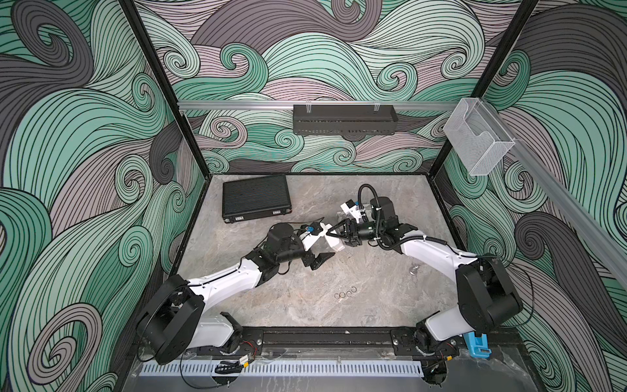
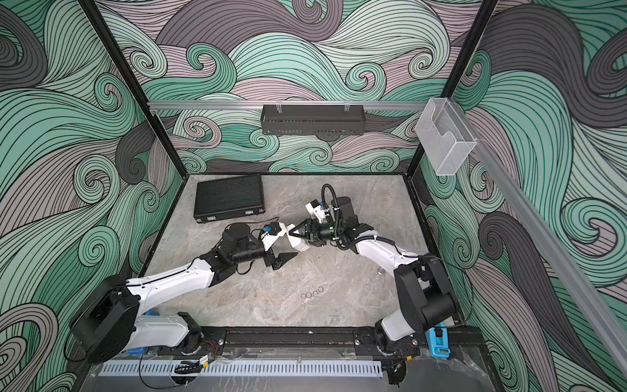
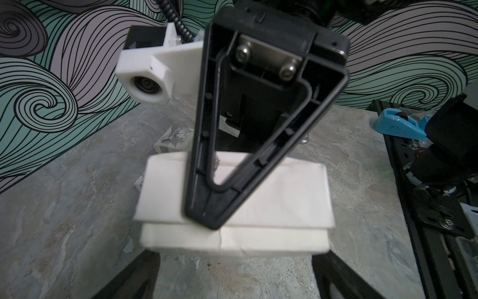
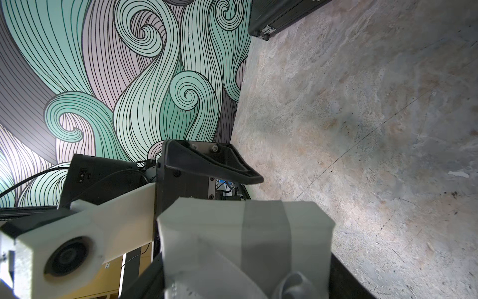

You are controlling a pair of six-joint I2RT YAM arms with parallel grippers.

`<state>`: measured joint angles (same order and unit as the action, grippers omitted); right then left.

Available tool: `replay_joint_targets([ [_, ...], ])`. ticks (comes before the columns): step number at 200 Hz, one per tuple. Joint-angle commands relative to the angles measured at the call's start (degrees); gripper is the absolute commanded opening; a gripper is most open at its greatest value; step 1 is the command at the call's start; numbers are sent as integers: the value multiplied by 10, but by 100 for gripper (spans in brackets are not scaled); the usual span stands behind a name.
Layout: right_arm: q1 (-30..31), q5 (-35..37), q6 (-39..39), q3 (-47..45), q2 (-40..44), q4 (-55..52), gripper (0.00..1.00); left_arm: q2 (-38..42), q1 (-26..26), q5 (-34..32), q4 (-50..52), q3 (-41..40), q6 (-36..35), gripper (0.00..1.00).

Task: Take the rings out of the lift-off lid box
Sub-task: Open the lid on the jewelry box.

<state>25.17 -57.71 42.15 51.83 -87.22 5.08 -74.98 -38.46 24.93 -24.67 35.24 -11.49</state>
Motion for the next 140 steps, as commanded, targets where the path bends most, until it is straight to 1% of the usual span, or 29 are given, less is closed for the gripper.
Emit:
replay_joint_targets([
  [1,4,-15,3,-5,10,18,70,-11,-6,16,-11,23,-5,91],
  [66,8,-16,1,-5,6,18,70,-18,-6,18,-7,33,-4,83],
  [109,10,-16,-1,-5,4,18,70,-18,-6,18,6,41,-7,74],
  [140,11,-15,-1,-6,3,18,70,-20,-7,18,8,44,-7,73],
])
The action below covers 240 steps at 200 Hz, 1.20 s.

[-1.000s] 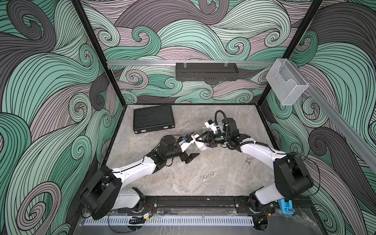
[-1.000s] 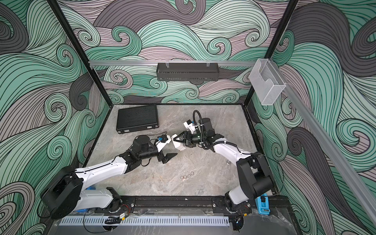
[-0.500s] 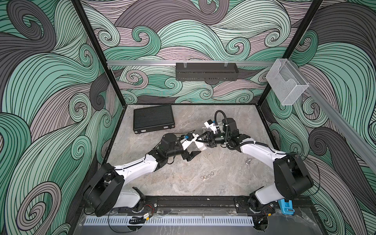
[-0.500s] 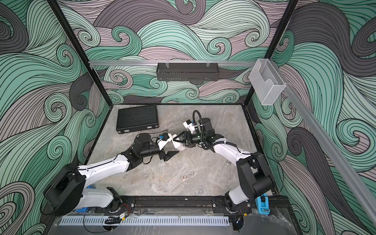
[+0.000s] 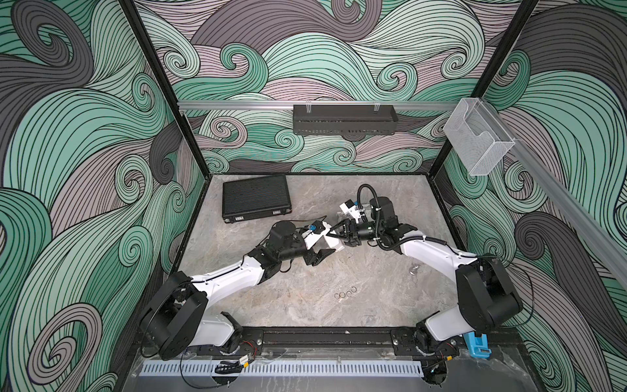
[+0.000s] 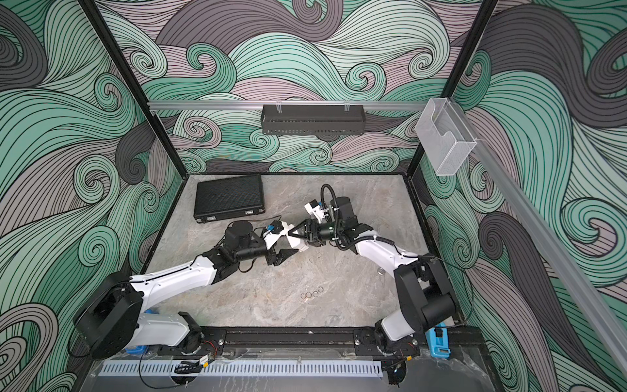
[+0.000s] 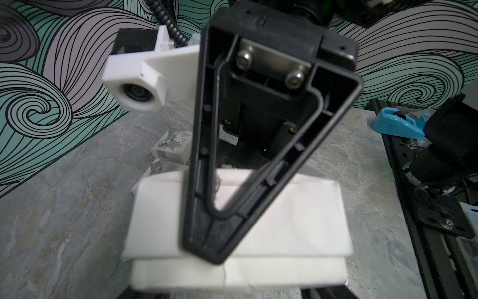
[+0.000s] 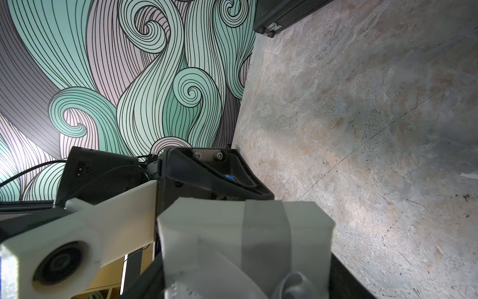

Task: Take the rings out of the lift-off lid box
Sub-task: Open the lid on the jewelry box.

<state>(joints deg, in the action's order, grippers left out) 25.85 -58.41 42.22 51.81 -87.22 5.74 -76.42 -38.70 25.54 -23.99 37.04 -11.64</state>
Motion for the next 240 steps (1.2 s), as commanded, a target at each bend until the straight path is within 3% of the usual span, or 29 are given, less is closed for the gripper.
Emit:
replay_joint_targets([
  [1,5,-9,-2,-6,3,11,70,-5,-4,12,1,26,-6,73],
  [77,5,0,0,-8,5,14,75,-6,-5,13,4,29,-4,64],
  [240,-41,-9,29,-41,51,49,72,1,-6,9,15,27,-1,64],
])
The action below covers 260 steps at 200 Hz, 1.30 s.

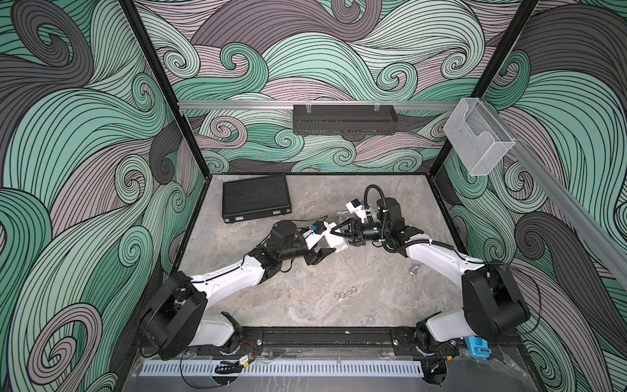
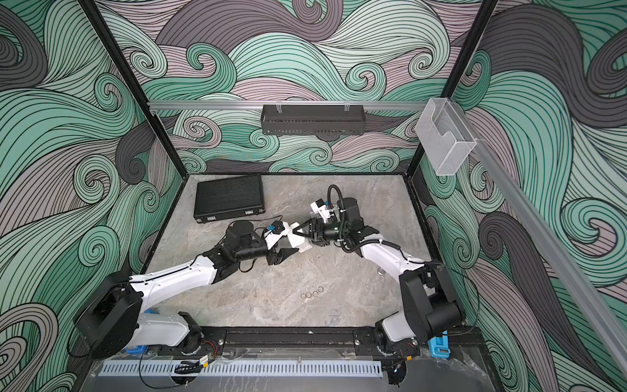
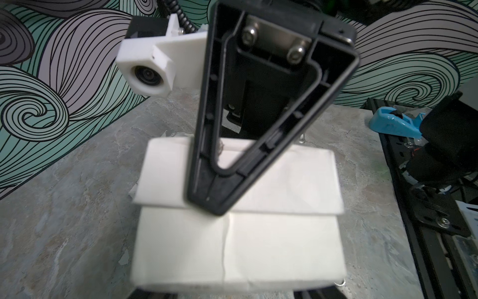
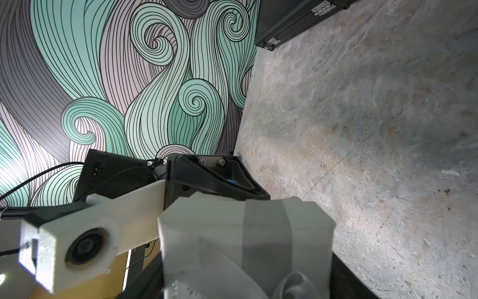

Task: Take the rings out of the lift-off lid box
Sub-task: Open the lid on the jewelry box, then place the lid at the center of the board.

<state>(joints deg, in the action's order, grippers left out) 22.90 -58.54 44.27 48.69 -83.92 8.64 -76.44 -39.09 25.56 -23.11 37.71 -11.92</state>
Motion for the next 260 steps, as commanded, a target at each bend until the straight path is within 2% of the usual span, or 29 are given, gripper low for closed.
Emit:
replay_joint_targets([
  [1,-12,-8,8,-10,19,20,72,2,-2,8,6,21,1,64],
  [33,-42,-7,-14,-20,47,-21,72,4,-2,6,9,22,2,64],
  [56,-73,34,-95,-13,84,-149,72,4,-3,6,13,23,2,64],
  [80,-78,183,-213,20,118,-346,72,8,-3,5,13,24,3,64],
  [105,-74,352,-261,25,117,-433,71,6,-4,6,13,26,5,64],
  [126,-57,473,-272,17,94,-444,71,3,-5,6,14,29,7,64],
  [161,-37,557,-274,12,37,-411,71,-3,-9,8,13,33,11,64],
  [209,-17,622,-286,36,-55,-372,71,-2,-11,7,15,34,8,64],
  [260,-4,621,-295,39,-105,-334,74,2,-11,1,11,28,8,64],
])
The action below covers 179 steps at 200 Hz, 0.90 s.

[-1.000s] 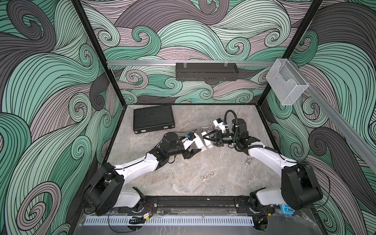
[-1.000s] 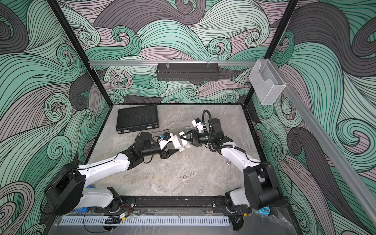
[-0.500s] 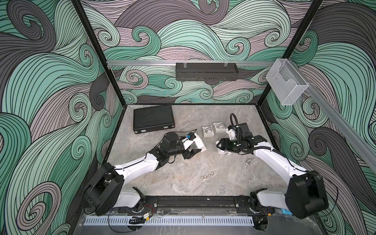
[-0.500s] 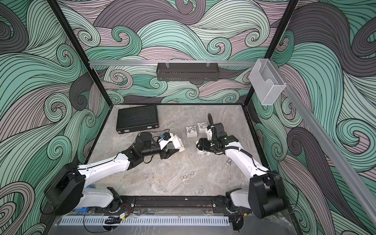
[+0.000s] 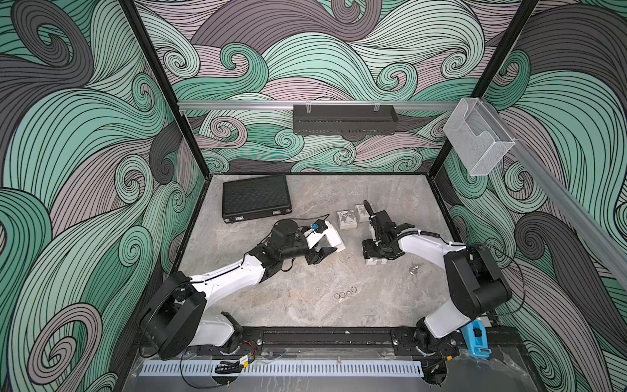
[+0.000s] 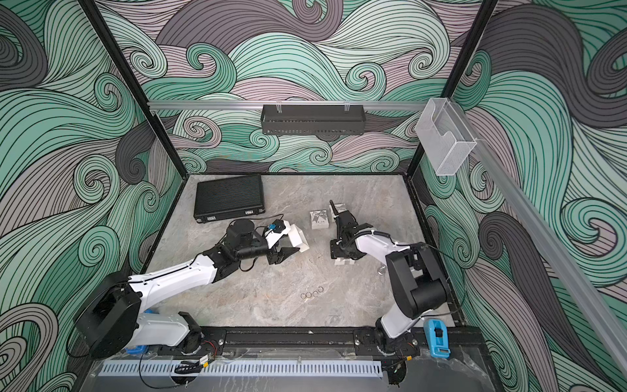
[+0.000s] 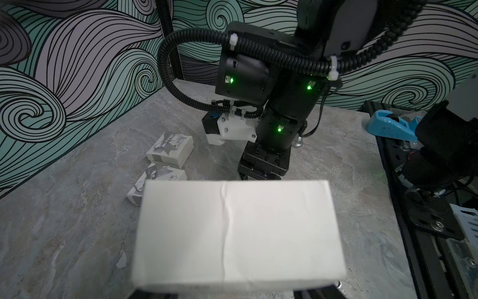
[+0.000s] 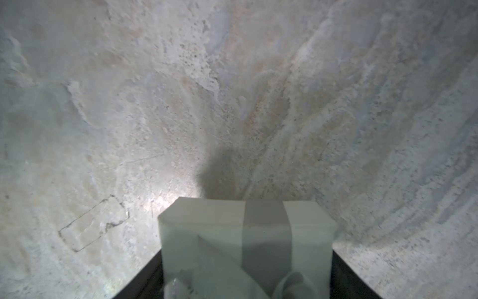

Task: Take the rings out of the lift-off lid box
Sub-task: Place the lid at the center of the board, then place the jewelry box at the center of the board.

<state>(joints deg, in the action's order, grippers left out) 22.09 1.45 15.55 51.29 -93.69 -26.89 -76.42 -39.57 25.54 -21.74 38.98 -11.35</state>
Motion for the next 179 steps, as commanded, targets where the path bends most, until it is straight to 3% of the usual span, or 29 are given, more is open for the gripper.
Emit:
replay_joint_targets([
  [1,4,22,-7,13,-8,22,74,2,-6,1,-2,15,3,64],
  [36,5,10,-16,15,-4,14,80,4,-6,-2,-1,14,1,64],
  [67,5,-9,-34,25,41,-30,99,6,-6,-3,-1,14,2,64],
  [96,-3,-51,-50,55,134,-88,100,9,-6,-4,-2,13,3,64],
  [108,-16,-123,-50,69,177,-97,100,10,-6,-4,-2,12,2,64],
  [127,-45,-354,-11,85,226,-55,100,10,-6,-4,-2,14,1,64],
  [140,-42,-466,32,92,243,4,100,9,-6,-3,-2,14,0,64],
  [149,-38,-502,53,103,246,21,99,8,-6,-4,-3,14,0,64],
  [179,-19,-538,67,146,229,13,81,3,-7,-2,-14,14,7,64],
])
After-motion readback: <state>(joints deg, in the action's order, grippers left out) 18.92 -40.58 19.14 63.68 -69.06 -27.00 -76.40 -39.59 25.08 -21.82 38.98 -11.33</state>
